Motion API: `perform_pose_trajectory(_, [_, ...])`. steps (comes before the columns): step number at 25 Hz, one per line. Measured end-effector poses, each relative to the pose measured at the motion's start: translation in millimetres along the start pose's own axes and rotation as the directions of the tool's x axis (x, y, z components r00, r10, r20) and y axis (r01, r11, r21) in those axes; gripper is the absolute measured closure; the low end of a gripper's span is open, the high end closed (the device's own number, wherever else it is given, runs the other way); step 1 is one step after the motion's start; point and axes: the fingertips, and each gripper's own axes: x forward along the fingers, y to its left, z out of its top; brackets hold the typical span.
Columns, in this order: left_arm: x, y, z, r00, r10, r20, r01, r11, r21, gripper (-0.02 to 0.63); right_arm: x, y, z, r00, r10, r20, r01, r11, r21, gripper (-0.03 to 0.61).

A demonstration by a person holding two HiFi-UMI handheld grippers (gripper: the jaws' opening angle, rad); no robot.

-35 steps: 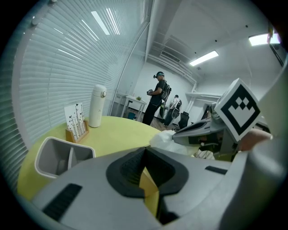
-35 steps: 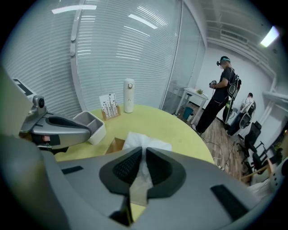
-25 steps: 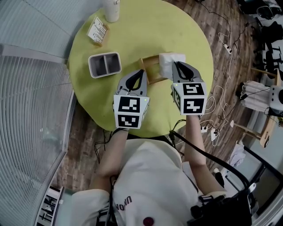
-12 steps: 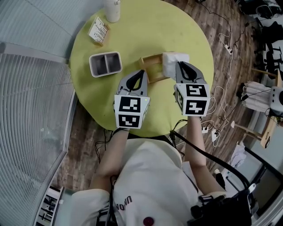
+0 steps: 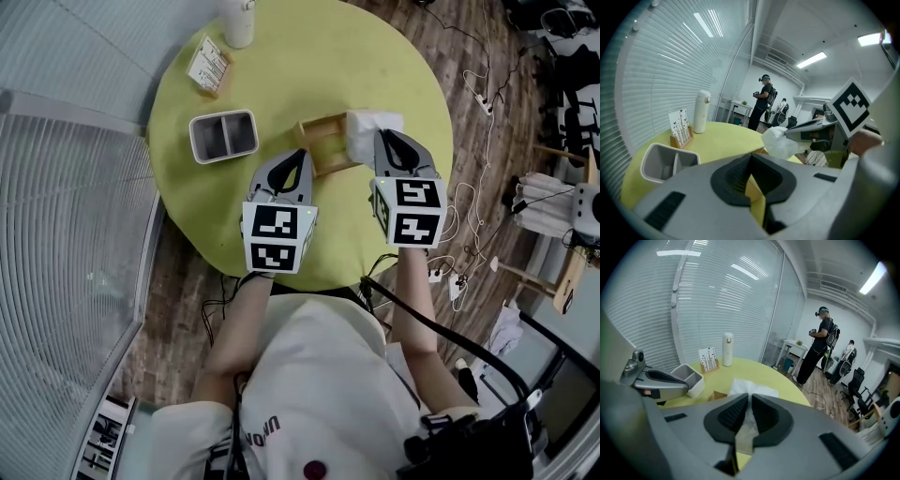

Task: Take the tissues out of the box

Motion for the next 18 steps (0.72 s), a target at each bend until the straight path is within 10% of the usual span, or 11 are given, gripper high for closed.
perform_pose_trajectory(18, [1.3, 0.1, -0.8, 1.000, -0.002, 0.000, 0.002, 1.000, 0.000, 0.604, -0.2, -2.6, 1.7, 1.000, -0.017, 0.005, 0.017, 1.000, -0.002, 0.538])
